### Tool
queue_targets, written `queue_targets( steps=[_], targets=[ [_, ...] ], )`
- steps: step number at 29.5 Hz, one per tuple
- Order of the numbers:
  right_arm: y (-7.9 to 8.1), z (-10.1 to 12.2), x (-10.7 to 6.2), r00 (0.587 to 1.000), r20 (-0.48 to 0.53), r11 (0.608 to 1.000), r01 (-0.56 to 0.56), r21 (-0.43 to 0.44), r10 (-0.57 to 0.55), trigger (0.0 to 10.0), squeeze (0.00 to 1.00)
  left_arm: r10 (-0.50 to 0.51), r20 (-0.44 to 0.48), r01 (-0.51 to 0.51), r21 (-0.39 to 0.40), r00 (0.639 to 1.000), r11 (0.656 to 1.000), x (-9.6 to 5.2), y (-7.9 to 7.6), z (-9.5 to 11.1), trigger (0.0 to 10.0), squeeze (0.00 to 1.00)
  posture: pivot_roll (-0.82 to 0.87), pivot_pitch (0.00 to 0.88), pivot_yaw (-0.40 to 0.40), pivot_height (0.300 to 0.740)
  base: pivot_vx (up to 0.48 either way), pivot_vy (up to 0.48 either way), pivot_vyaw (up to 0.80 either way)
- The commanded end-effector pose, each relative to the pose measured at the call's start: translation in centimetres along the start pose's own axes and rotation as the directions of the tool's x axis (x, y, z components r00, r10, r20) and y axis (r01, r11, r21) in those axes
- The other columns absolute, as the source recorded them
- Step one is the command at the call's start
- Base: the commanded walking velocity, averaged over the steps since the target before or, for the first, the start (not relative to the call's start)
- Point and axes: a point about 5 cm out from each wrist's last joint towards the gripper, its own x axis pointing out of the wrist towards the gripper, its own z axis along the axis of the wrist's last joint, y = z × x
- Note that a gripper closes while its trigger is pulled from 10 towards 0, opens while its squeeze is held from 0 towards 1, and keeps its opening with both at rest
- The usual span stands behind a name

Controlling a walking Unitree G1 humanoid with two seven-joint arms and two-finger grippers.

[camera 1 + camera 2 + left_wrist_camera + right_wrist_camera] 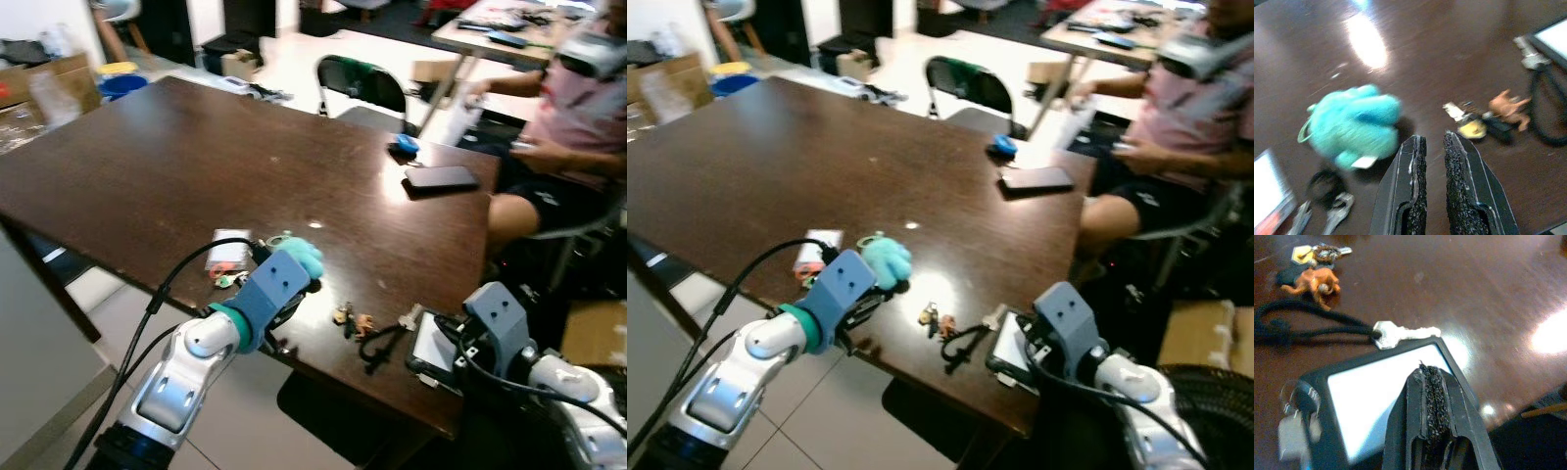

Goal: Hang keys on a hook

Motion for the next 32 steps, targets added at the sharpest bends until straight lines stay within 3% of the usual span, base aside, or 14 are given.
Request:
queue_targets(
  steps=[1,4,5,6,7,8,12,18,19,20,21,23,32],
  targets=[
    [0.1,0.2,-0.2,1.0,0.015,0.999,-0.026,0.019,0.026,10.0,0.0,0.0,-0.028,0.0,-0.008,1.0,1.0,0.0,0.0,-0.8,10.0,0.0,0.01,0.091,0.09,0.74,0.0,0.0,0.0],
    [-0.1,0.1,0.6,0.999,0.042,0.999,-0.001,0.052,-0.001,10.0,0.0,0.001,-0.029,-0.001,-0.01,1.0,1.0,0.1,0.1,-0.9,10.0,0.0,0.01,0.089,0.094,0.74,0.0,0.0,0.0],
    [0.2,0.3,1.3,0.998,0.062,0.998,-0.008,0.068,0.003,10.0,0.4,-0.001,-0.03,0.001,-0.009,1.0,1.0,0.0,0.1,-0.9,10.0,0.0,0.02,0.086,0.09,0.74,0.0,0.0,0.0],
    [0.4,0.5,1.7,0.997,0.076,0.997,-0.016,0.078,0.01,10.0,0.91,-0.003,-0.03,0.003,-0.009,1.0,1.0,0.0,0.0,-1.0,10.0,0.0,0.02,0.086,0.09,0.74,0.0,0.0,0.0],
    [0.4,0.5,1.7,0.997,0.076,0.997,-0.016,0.078,0.01,10.0,0.91,-0.003,-0.03,0.003,-0.009,1.0,1.0,0.0,0.0,-1.0,10.0,0.0,0.02,0.086,0.09,0.74,0.0,0.0,0.0],
    [0.7,0.9,2.0,0.995,0.092,0.996,-0.036,0.088,0.027,10.0,1.0,-0.004,-0.029,0.004,-0.009,1.0,1.0,0.0,0.0,-1.0,10.0,0.0,0.02,0.086,0.085,0.74,0.0,0.0,0.0],
    [2.4,1.9,2.3,0.976,0.126,0.975,-0.19,0.111,0.176,10.0,1.0,0.003,-0.029,-0.004,-0.01,1.0,1.0,-0.2,0.0,-1.0,10.0,0.0,0.02,0.089,0.084,0.74,0.0,0.0,0.0],
    [3.4,1.6,1.9,0.959,0.106,0.955,-0.273,0.116,0.261,10.0,1.0,0.002,-0.028,-0.002,-0.009,1.0,1.0,-0.2,-0.1,-0.9,10.0,0.0,0.03,0.093,0.081,0.74,0.0,0.0,0.0],
    [4.2,0.6,0.8,0.944,0.046,0.939,-0.331,0.096,0.328,10.0,0.71,0.001,-0.024,-0.001,-0.008,1.0,1.0,-0.3,0.0,-0.9,10.0,0.0,0.02,0.099,0.081,0.74,0.0,0.0,0.0],
    [4.2,0.6,0.8,0.944,0.046,0.939,-0.331,0.096,0.328,10.0,0.71,0.001,-0.024,-0.001,-0.008,1.0,1.0,-0.3,0.0,-0.9,10.0,0.0,0.02,0.099,0.081,0.74,0.0,0.0,0.0],
    [4.2,0.2,0.2,0.946,0.014,0.943,-0.325,0.069,0.325,10.0,0.0,0.001,-0.023,-0.001,-0.007,1.0,1.0,-0.3,0.0,-0.9,10.0,0.0,0.02,0.101,0.083,0.74,0.0,0.0,0.0],
    [3.6,-0.2,-0.6,0.96,-0.017,0.96,-0.278,0.041,0.279,10.0,0.0,-0.005,-0.022,0.005,-0.006,1.0,1.0,-0.3,0.0,-0.9,10.0,0.0,0.01,0.103,0.087,0.74,0.0,0.0,0.0],
    [2.4,-0.6,-1.7,0.976,-0.048,0.976,-0.212,0.04,0.214,10.0,0.0,-0.02,-0.017,0.019,-0.006,1.0,1.0,0.0,-0.1,-0.8,10.0,0.0,0.0,0.103,0.092,0.74,0.0,0.0,0.0]
  ],
)
